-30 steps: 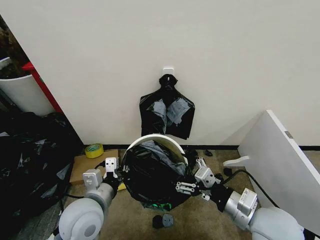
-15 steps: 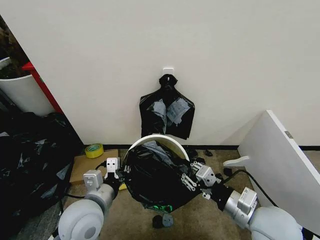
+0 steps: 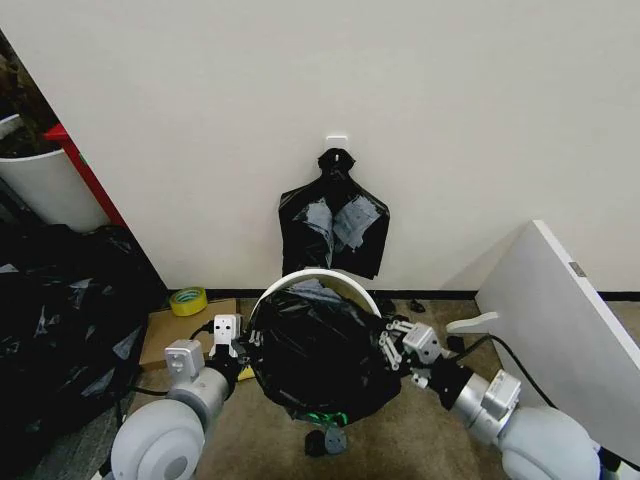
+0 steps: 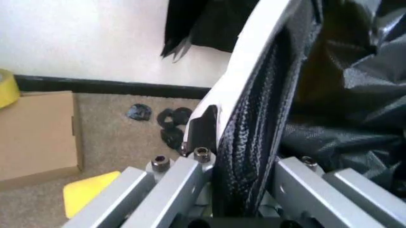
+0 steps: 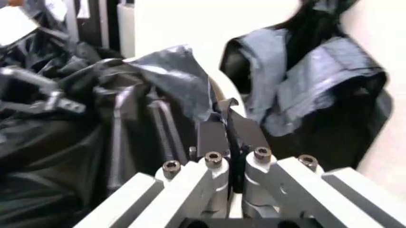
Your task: Place the garbage bag over the trash bin.
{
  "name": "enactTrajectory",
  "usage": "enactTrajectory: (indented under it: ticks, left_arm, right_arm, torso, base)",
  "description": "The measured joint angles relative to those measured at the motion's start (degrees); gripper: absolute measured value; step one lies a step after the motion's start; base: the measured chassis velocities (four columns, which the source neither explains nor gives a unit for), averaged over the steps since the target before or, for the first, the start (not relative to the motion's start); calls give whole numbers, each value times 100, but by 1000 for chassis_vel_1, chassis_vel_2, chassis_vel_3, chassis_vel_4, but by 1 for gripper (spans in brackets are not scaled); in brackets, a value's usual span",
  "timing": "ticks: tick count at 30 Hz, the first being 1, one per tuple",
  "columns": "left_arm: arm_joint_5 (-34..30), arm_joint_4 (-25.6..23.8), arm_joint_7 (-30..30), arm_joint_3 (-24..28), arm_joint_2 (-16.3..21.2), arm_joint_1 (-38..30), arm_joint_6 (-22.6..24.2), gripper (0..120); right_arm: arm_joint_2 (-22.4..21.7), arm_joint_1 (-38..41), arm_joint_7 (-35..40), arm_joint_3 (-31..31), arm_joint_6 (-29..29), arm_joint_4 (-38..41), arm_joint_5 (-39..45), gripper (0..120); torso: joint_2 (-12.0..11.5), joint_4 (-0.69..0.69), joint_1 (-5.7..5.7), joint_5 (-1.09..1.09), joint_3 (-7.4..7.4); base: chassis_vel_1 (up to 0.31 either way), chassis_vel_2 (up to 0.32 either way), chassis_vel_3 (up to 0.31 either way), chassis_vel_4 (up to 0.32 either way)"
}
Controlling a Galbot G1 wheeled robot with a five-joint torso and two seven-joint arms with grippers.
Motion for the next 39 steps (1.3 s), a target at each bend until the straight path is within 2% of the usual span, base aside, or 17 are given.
enactTrajectory:
  ticks: [8,12,22,24,27,32,35,38,39]
  left_arm:
    - [-481,-60,48,-122,82,-16,30,1]
    - [-797,-67,282,-233,143,-31,42,1]
    - [-830,-115,906,-262,336,-71,168,1]
    - [-510,-88,1374,-263,412,-75,163,1]
    - [-36,-48,1764,-196,461,-76,86,1]
    - [385,-5,2100,-96,513,-82,-58,1]
    - [1063,58,2399,4,553,-52,-271,1]
    - [1215,81,2472,42,572,-59,-318,1]
    - [1470,124,2596,93,605,-72,-412,1]
  right_arm:
    - [-57,243,-219,71,307,-230,344,0]
    - [-105,332,-395,154,412,-307,651,0]
    - [-389,392,-948,714,494,-579,1488,0]
    - [-650,415,-1417,751,558,-788,1574,0]
    - [-802,505,-1620,685,561,-949,1550,0]
    - [-875,637,-1656,576,526,-1090,1383,0]
    - [-920,842,-1695,418,527,-1278,1028,0]
    - [-930,873,-1694,399,530,-1316,881,0]
    - [-945,933,-1664,354,529,-1366,658,0]
  torso:
    - [0,0,0,0,0]
    - [0,-1,0,0,0]
    - [0,-1,0,0,0]
    - [0,-1,0,1,0]
    - [0,-1,0,0,0]
    - [0,-1,0,0,0]
    - [0,1,0,1,0]
    - [0,1,0,0,0]
    - [0,-2,0,0,0]
  base:
    - [0,0,0,0]
    - [0,0,0,0]
    - [0,0,0,0]
    - [0,0,0,0]
    - [0,0,0,0]
    - [0,0,0,0]
    - [0,0,0,0]
    - [0,0,0,0]
    - [0,0,0,0]
